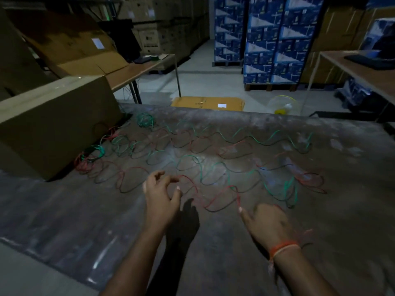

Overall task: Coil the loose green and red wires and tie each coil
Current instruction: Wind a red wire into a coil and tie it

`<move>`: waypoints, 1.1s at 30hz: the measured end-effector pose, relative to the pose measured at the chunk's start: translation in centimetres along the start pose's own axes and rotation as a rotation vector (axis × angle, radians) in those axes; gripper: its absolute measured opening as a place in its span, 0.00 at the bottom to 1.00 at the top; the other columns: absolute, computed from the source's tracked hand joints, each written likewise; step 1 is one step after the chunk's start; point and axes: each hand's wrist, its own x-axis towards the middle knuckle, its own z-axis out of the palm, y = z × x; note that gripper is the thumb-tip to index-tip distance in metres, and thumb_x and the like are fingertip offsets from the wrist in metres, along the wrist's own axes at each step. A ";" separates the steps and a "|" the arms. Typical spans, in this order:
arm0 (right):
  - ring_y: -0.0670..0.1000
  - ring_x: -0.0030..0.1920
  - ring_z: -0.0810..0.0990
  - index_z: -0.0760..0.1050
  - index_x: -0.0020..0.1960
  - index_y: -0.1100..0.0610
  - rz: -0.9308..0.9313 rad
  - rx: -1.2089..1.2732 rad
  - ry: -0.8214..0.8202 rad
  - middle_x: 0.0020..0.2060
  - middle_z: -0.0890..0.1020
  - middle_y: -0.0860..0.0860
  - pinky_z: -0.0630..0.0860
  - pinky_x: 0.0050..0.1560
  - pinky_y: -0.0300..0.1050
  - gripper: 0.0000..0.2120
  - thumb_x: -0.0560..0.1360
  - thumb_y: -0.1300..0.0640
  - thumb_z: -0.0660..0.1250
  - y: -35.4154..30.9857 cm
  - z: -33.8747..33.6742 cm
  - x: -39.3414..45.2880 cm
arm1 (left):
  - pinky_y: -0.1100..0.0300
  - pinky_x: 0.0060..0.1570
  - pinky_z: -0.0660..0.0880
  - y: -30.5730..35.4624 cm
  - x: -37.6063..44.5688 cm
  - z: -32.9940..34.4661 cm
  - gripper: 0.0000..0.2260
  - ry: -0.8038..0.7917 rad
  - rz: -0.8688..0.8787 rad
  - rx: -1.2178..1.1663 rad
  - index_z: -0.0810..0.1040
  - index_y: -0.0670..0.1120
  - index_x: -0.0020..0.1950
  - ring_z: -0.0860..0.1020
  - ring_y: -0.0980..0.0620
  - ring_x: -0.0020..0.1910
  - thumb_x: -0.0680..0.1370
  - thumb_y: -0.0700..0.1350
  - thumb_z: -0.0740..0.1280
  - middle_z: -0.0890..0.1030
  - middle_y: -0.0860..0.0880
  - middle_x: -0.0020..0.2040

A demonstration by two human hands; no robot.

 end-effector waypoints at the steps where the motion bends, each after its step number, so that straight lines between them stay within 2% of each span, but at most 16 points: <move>1: 0.59 0.54 0.82 0.78 0.48 0.58 0.006 0.023 0.006 0.51 0.84 0.58 0.75 0.50 0.49 0.27 0.80 0.35 0.57 -0.8 0.3 0.0 | 0.55 0.63 0.64 -1.2 0.4 -0.8 0.09 -0.008 -0.025 0.037 0.83 0.51 0.53 0.66 0.43 0.68 0.74 0.44 0.74 0.69 0.45 0.68; 3: 0.60 0.51 0.82 0.78 0.44 0.58 0.013 0.090 0.011 0.47 0.84 0.58 0.75 0.46 0.50 0.21 0.78 0.40 0.63 -2.3 1.1 0.0 | 0.47 0.68 0.65 -3.4 1.3 -1.8 0.12 -0.107 -0.099 0.087 0.81 0.53 0.57 0.61 0.42 0.72 0.74 0.50 0.74 0.63 0.44 0.74; 5: 0.62 0.47 0.83 0.75 0.36 0.57 0.016 0.133 0.005 0.43 0.84 0.60 0.75 0.43 0.51 0.17 0.76 0.45 0.66 -3.4 1.8 -0.1 | 0.46 0.68 0.68 -5.0 2.4 -2.5 0.18 -0.285 -0.136 0.077 0.79 0.54 0.62 0.64 0.42 0.72 0.74 0.57 0.71 0.62 0.45 0.75; 7: 0.63 0.44 0.83 0.67 0.31 0.56 0.019 0.158 0.000 0.39 0.83 0.60 0.74 0.41 0.52 0.18 0.74 0.48 0.66 -4.1 2.3 -0.4 | 0.55 0.61 0.73 -5.8 3.1 -2.4 0.20 -0.484 -0.100 0.062 0.77 0.51 0.65 0.74 0.45 0.64 0.75 0.58 0.68 0.71 0.45 0.67; 10: 0.63 0.44 0.82 0.68 0.32 0.55 0.049 0.166 0.004 0.40 0.83 0.60 0.74 0.40 0.51 0.16 0.74 0.49 0.66 -4.5 2.1 -1.5 | 0.58 0.50 0.72 -5.7 3.0 -1.8 0.12 -0.630 0.005 0.141 0.79 0.48 0.63 0.80 0.45 0.57 0.82 0.50 0.64 0.82 0.46 0.58; 12: 0.63 0.43 0.82 0.67 0.31 0.56 0.041 0.181 0.025 0.39 0.82 0.61 0.72 0.38 0.50 0.16 0.73 0.52 0.67 -4.4 1.8 -2.1 | 0.59 0.44 0.68 -4.9 2.4 -1.7 0.10 -0.647 0.019 0.138 0.80 0.47 0.60 0.80 0.45 0.56 0.83 0.47 0.62 0.84 0.46 0.55; 14: 0.63 0.42 0.81 0.64 0.29 0.57 0.042 0.207 0.032 0.37 0.82 0.61 0.67 0.36 0.50 0.17 0.72 0.56 0.67 -4.1 1.6 -2.7 | 0.58 0.47 0.72 -3.9 1.3 -1.7 0.10 -0.675 0.004 0.082 0.80 0.47 0.57 0.81 0.45 0.54 0.83 0.47 0.61 0.84 0.46 0.53; 16: 0.63 0.40 0.81 0.65 0.30 0.57 0.035 0.246 0.033 0.36 0.81 0.61 0.66 0.36 0.49 0.15 0.71 0.57 0.66 -3.8 1.2 -3.5 | 0.50 0.52 0.78 -2.6 -0.4 -2.1 0.11 -0.706 -0.031 -0.035 0.80 0.45 0.53 0.81 0.42 0.51 0.82 0.49 0.61 0.84 0.44 0.49; 18: 0.63 0.40 0.80 0.68 0.32 0.57 0.004 0.313 0.054 0.35 0.80 0.59 0.71 0.36 0.51 0.10 0.70 0.56 0.64 -3.7 0.5 -4.5 | 0.41 0.53 0.79 -1.0 -2.7 -2.7 0.11 -0.738 -0.101 -0.219 0.79 0.44 0.52 0.81 0.41 0.48 0.81 0.49 0.61 0.82 0.43 0.47; 21: 0.62 0.41 0.80 0.67 0.34 0.55 -0.039 0.403 0.067 0.36 0.81 0.59 0.75 0.40 0.52 0.10 0.72 0.56 0.63 -3.6 -0.1 -6.2 | 0.42 0.56 0.79 1.4 -5.6 -3.5 0.05 -0.811 -0.117 -0.356 0.77 0.50 0.54 0.82 0.42 0.49 0.83 0.46 0.63 0.82 0.40 0.50; 22: 0.63 0.42 0.81 0.68 0.35 0.55 -0.043 0.410 0.066 0.37 0.82 0.59 0.74 0.40 0.53 0.10 0.73 0.58 0.64 -3.5 -0.1 -6.6 | 0.43 0.56 0.80 2.1 -6.2 -3.7 0.04 -0.822 -0.075 -0.343 0.77 0.51 0.55 0.83 0.42 0.50 0.82 0.47 0.64 0.83 0.41 0.49; 25: 0.64 0.45 0.82 0.72 0.38 0.57 -0.024 0.415 0.080 0.39 0.83 0.60 0.74 0.42 0.53 0.07 0.75 0.58 0.65 -3.0 0.4 -8.0 | 0.46 0.51 0.79 3.0 -7.6 -4.2 0.13 -0.774 0.030 -0.215 0.77 0.46 0.58 0.83 0.44 0.46 0.79 0.52 0.65 0.84 0.43 0.46; 29: 0.64 0.47 0.82 0.78 0.44 0.59 -0.080 0.464 0.093 0.43 0.84 0.62 0.76 0.44 0.53 0.03 0.74 0.64 0.65 -3.4 0.6 -10.3 | 0.47 0.51 0.80 2.5 -8.6 -5.6 0.23 -0.656 -0.001 -0.139 0.76 0.45 0.64 0.83 0.46 0.48 0.74 0.57 0.64 0.84 0.45 0.50; 31: 0.65 0.49 0.83 0.78 0.52 0.59 -0.072 0.478 0.093 0.46 0.85 0.62 0.76 0.46 0.53 0.08 0.75 0.66 0.63 -3.9 0.6 -10.5 | 0.47 0.52 0.80 1.9 -8.5 -6.3 0.26 -0.612 -0.027 -0.132 0.76 0.46 0.66 0.83 0.45 0.51 0.73 0.59 0.63 0.83 0.45 0.55; 33: 0.64 0.48 0.83 0.75 0.61 0.59 -0.034 0.490 0.090 0.44 0.85 0.62 0.74 0.44 0.52 0.14 0.76 0.66 0.62 -4.6 0.7 -10.5 | 0.48 0.53 0.80 1.3 -7.9 -7.1 0.25 -0.564 -0.034 -0.093 0.76 0.44 0.66 0.83 0.44 0.53 0.74 0.58 0.63 0.82 0.44 0.60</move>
